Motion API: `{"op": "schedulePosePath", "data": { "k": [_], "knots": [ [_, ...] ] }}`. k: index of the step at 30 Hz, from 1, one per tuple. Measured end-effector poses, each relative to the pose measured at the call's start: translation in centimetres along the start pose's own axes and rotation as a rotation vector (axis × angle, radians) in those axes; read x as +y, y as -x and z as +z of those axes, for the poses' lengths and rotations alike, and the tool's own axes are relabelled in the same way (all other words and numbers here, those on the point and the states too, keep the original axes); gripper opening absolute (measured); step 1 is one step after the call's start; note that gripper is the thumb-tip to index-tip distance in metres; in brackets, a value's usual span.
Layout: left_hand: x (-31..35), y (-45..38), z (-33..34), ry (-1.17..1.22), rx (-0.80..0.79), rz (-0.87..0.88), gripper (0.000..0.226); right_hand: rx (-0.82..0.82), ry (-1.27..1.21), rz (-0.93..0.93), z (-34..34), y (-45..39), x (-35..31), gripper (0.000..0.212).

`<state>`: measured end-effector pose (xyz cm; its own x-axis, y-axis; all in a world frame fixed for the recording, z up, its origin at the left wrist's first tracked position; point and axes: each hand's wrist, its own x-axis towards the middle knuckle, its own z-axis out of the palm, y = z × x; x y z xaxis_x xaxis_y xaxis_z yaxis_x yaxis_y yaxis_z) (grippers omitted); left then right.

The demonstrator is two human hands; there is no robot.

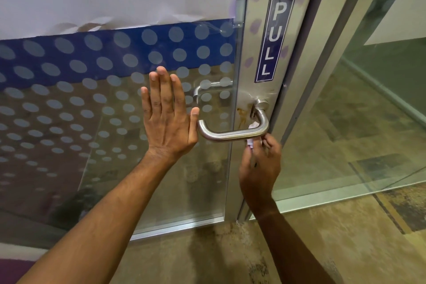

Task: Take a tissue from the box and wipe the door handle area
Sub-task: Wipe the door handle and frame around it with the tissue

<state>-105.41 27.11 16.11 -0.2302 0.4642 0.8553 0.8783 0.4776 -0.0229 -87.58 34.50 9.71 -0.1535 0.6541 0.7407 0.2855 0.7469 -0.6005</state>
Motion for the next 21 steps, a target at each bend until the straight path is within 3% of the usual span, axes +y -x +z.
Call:
{"op": "schedulePosePath", "data": {
  "k": [2,5,10,16,21],
  "knots": [
    [-0.1,0.0,0.0,-0.007,-0.008,0.003,0.093,-0.047,-0.023,-0.110,1.0,0.5,0.1,0.024],
    [-0.2,0.1,-0.1,-0.025,-0.011,0.009,0.094,-0.122,-0.080,-0.125,2.2,0.7,0.0,0.034],
    [-0.2,0.1,-0.1,-0.023,-0.009,0.015,0.091,-0.256,0.036,-0.217,3.9,0.3,0.8,0.054],
    [-0.2,0.2,0.0,-0.015,0.005,0.022,0.090,-0.304,0.125,-0.324,4.5,-0.4,1.4,0.072],
    [-0.3,0.2,0.0,-0.011,0.017,0.029,0.089,-0.286,0.352,-0.383,5.2,-1.5,0.5,0.082]
  ]
}}
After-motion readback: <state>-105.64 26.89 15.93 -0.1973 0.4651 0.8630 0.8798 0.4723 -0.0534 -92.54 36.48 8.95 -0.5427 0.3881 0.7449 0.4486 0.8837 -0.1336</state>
